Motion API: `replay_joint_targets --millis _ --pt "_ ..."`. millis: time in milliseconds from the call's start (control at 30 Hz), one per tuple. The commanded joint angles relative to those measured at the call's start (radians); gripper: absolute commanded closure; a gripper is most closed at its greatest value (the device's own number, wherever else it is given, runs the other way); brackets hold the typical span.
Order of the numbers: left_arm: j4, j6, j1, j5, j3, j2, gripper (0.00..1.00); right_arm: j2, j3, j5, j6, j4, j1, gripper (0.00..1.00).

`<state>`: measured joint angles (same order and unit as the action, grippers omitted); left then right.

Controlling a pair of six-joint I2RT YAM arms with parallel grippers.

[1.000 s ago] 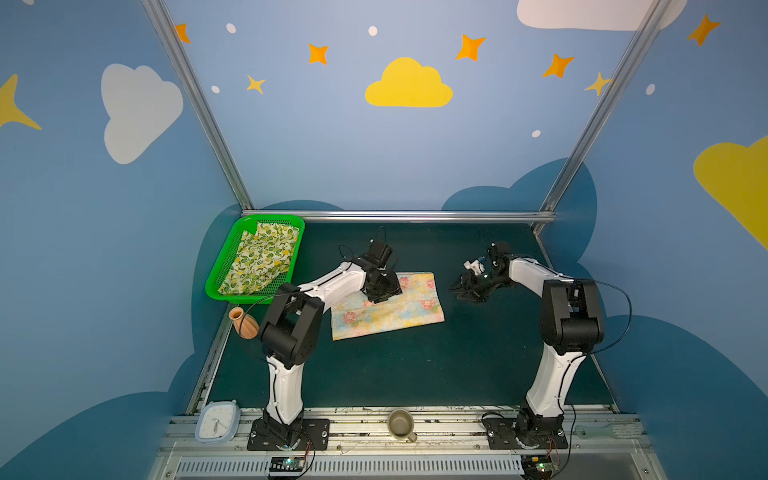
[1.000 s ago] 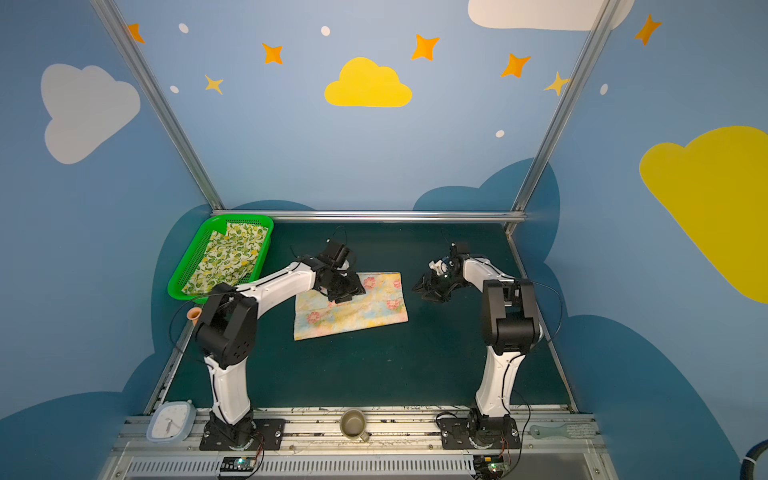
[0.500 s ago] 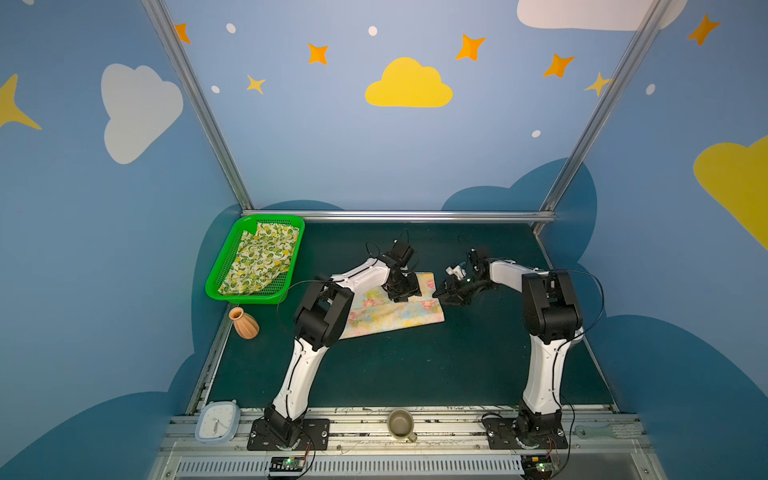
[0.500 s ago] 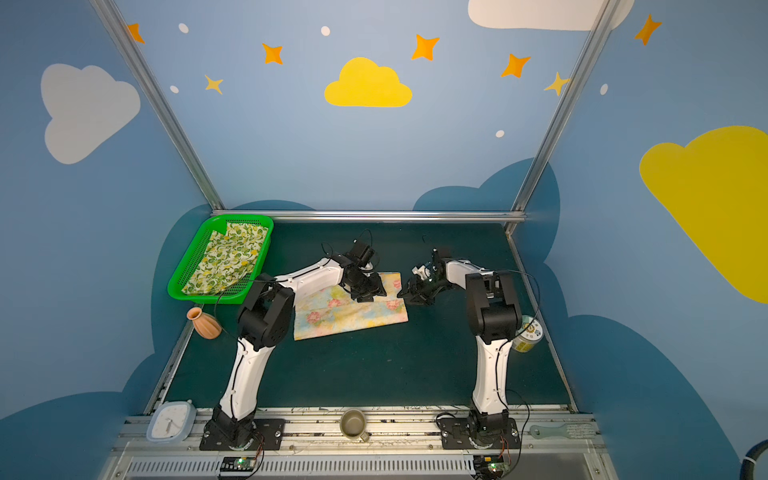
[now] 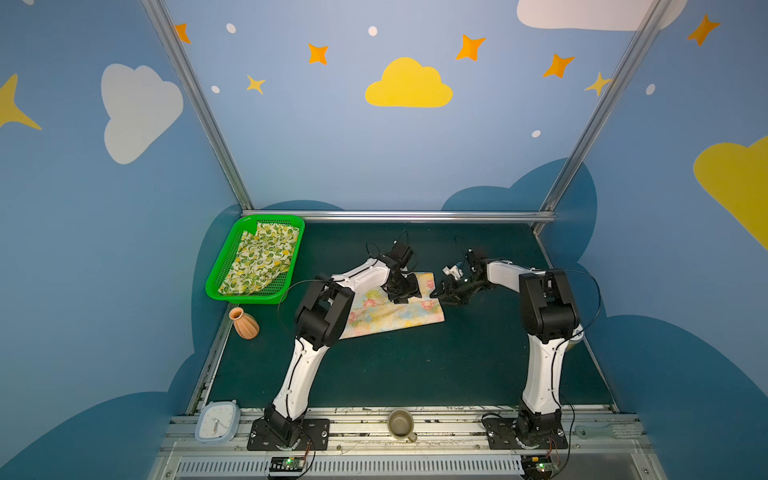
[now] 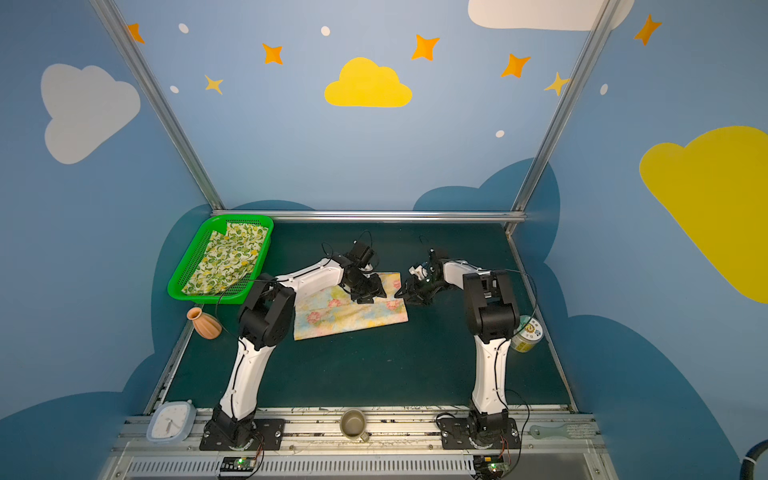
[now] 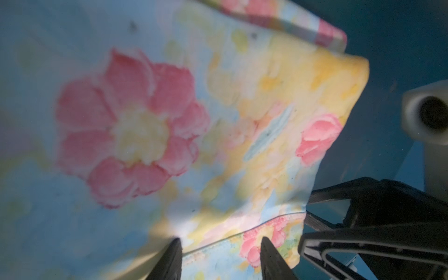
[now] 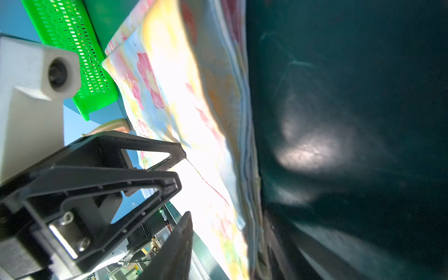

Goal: Fold and stack skirts
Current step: Fold the skirt at the center of the table.

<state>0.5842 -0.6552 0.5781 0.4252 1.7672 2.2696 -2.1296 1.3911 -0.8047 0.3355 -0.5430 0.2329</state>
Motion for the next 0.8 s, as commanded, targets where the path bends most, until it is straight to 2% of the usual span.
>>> replay_joint_targets --millis 0,767 --pt "0.025 -0.005 -0.001 0.0 -0.015 0.026 0.48 -0.045 -0.031 0.051 -0.011 0.001 0.021 0.53" --pt "-0.001 -0.024 0.002 -0.008 -0.052 0.014 0.48 -0.087 -0.087 0.02 0.145 0.217 0.098 0.59"
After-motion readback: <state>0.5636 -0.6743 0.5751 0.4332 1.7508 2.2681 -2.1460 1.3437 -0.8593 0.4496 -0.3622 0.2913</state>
